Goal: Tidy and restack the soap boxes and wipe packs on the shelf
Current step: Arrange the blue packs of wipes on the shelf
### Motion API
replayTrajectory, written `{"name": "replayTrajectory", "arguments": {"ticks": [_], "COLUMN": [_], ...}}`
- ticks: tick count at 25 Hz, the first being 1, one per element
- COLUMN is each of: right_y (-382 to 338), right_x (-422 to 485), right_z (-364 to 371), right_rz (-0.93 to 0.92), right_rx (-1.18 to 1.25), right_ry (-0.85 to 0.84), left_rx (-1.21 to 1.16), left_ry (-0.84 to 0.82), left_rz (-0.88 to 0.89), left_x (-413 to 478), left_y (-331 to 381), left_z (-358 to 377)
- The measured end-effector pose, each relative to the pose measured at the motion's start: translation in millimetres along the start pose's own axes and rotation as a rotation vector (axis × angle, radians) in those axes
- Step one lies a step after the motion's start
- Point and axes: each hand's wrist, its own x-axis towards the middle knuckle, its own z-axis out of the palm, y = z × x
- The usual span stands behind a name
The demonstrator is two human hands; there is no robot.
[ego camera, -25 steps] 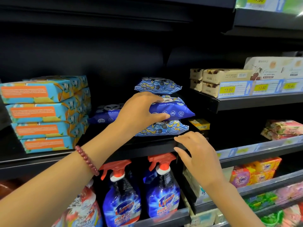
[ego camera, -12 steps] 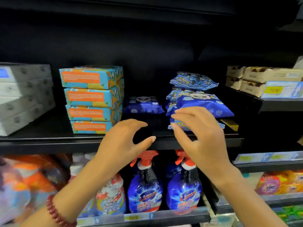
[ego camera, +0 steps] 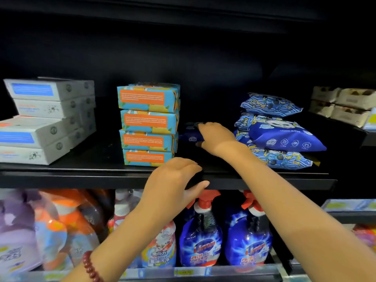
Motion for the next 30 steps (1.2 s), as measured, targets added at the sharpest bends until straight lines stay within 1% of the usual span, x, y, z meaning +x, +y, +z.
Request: {"name": "replayTrajectory", "arguments": {"ticks": [3,9,10,13,15,18,21,25,28,30], "right_y": [1.2,5.6,6.0,6.7,5.7,5.9,8.8,13.0,31.9,56.0], "right_x": [-3.0,-25.7,-23.7,-12.6,-9.4,-12.1,-21.1,-37.9,-51.4,-62.0], "right_z": [3.2,-11.7,-15.7,-21.2,-19.7,-20.6,-28.6,-54.5,-78.0,-86.2], "right_rz": [0.014,-0.060,-0.054,-0.071,-0.116,-0.167,-0.207,-0.249,-0.247,-0.228], "right_rx": [0.006,0.051,0.060,0.074,0.095,0.040,-0.041,0.000,0.061,0.096], "right_ry": [0.064,0.108,0.073,-0.106,-0.123,-0.020,0.156,0.401,0.467,0.461], "left_rx": [0.007,0.023,0.026,0.031,0.032,0.040,0.043,0.058,0.091,0.122], "left_ry": [0.022,0.052,0.058,0.071,0.075,0.078,0.070,0.029,-0.031,-0.064], "left_rz": [0.019,0.048,0.050,0.060,0.059,0.051,0.042,0.001,-0.048,-0.053], "left_x": [-1.5,-1.8,-1.9,-2.7,-2.5,-2.3,-2.8,-1.5,3.1,7.9], "left_y": [-3.5,-7.5,-7.7,-7.1,-7.1,-6.9,-4.8,-0.3,5.6,8.6], "left_z": [2.1,6.7,7.0,7.9,8.4,10.0,10.1,6.5,3.3,3.4]}}
